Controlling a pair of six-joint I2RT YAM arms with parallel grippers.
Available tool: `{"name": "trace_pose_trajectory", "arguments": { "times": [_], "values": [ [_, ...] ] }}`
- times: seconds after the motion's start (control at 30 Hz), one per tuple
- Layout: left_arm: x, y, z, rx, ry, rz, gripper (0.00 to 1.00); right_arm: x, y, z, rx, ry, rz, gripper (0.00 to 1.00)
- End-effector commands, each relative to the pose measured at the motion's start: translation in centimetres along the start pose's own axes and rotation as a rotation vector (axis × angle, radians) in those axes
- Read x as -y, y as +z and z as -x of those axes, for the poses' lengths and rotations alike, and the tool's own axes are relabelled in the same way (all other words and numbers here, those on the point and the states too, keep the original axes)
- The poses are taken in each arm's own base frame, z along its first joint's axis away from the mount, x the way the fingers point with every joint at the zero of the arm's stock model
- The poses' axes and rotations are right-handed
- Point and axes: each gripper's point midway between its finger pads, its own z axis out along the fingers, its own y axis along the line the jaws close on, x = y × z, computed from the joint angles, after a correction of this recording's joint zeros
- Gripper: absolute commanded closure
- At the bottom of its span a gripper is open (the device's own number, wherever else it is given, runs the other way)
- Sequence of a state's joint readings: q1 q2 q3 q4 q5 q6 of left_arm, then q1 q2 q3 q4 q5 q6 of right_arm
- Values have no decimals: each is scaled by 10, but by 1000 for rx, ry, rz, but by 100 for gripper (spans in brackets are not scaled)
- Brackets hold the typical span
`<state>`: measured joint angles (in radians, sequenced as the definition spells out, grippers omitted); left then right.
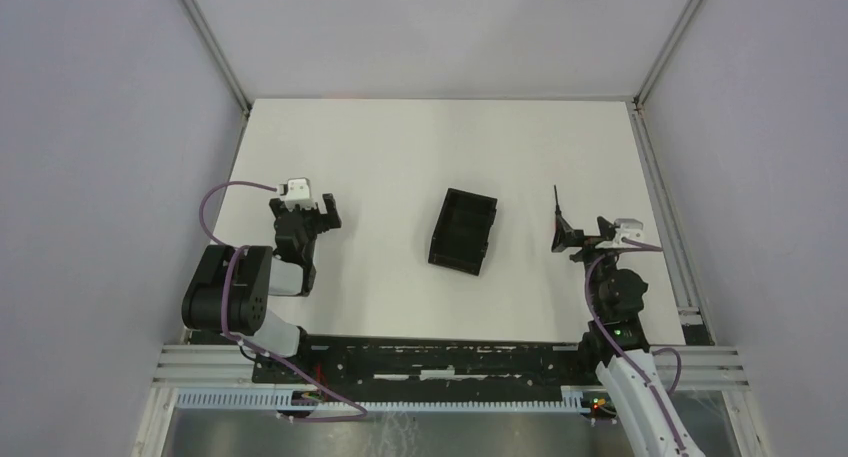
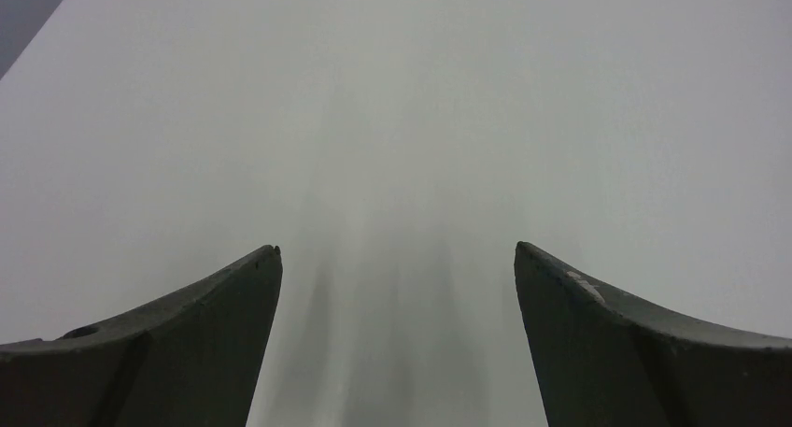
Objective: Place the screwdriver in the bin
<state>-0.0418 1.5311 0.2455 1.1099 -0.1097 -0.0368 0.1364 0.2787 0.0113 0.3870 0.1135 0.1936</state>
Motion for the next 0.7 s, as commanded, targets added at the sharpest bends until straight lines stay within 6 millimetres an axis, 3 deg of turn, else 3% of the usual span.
{"name": "trace_pose_trajectory", "arguments": {
  "times": [0.0,0.17,0.2,0.33,0.5,0.67],
  "values": [
    [1,3,13,51,12,-2,0,11,-11,-56,-116,-19,-23,2],
    [1,3,14,53,12,-3,0,10,-3,-47,-167,-52,-27,2],
    [1,3,13,52,12,-3,0,9,2,-35,-166,-58,-36,2],
    [1,3,13,52,10,-2,0,11,17,-30,-293,-116,-57,2],
    [1,3,14,53,11,-3,0,25,35,-41,-537,-209,-140,4],
    [1,3,13,51,11,-2,0,37,50,-68,-839,-322,-177,5]
  ]
}}
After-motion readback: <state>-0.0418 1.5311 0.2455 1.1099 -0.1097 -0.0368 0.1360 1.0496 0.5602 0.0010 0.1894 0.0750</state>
